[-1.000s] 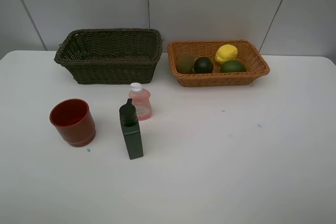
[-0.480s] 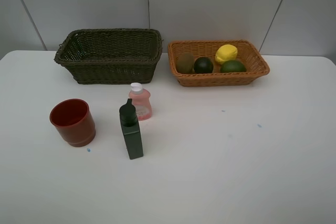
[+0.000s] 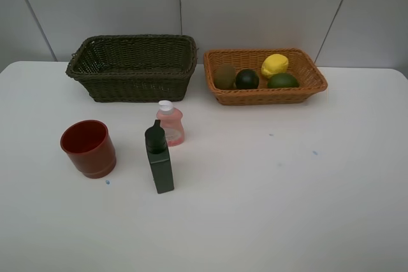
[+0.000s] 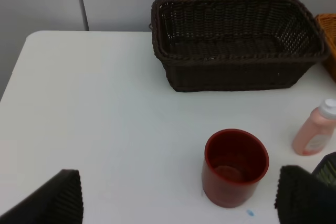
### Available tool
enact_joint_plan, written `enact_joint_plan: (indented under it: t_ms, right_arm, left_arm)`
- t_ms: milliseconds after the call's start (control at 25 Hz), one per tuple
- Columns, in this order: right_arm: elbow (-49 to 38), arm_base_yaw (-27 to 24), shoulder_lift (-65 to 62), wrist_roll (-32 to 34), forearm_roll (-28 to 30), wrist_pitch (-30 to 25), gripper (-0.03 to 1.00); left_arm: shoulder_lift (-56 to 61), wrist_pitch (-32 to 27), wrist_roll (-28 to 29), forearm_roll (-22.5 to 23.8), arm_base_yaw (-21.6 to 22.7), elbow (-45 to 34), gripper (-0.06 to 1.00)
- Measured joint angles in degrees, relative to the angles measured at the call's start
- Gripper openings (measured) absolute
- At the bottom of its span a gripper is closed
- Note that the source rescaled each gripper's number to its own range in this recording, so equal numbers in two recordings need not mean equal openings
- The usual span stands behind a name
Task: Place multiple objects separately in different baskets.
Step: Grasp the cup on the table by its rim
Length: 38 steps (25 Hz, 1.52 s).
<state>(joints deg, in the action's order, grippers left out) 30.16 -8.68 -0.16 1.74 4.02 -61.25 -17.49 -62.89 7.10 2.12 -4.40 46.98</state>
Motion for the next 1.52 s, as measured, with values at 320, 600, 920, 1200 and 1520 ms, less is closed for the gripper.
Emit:
enact_joint_plan:
  t_ms: [320,600,920,1200,1520]
  right_arm:
    - [0.0,0.0,0.0,0.0,-0.1,0.0,1.0]
    - [0.0,0.0,0.0,0.0,-0.2,0.0,1.0]
    - [0.0,0.0,0.0,0.0,-0.2,0.0,1.0]
    - [0.0,0.0,0.0,0.0,-0.2,0.0,1.0]
    - [0.0,0.0,0.0,0.0,-0.2,0.0,1.0]
  left_arm:
    - [-24.2,-0.3,0.0,1.3,0.0,13.0,0.95]
    - [-39.8,-0.7,0.0,-0.1,0.0,13.5,0.95]
    - [-47.7,0.2,-0.3,-2.1,0.0,13.5,0.95]
    - [-50.4,8.7,-0.4,-2.1,0.0,6.5,0.95]
    - [-53.7,22.6,-2.3,-6.2,0.0,-4.7,0.95]
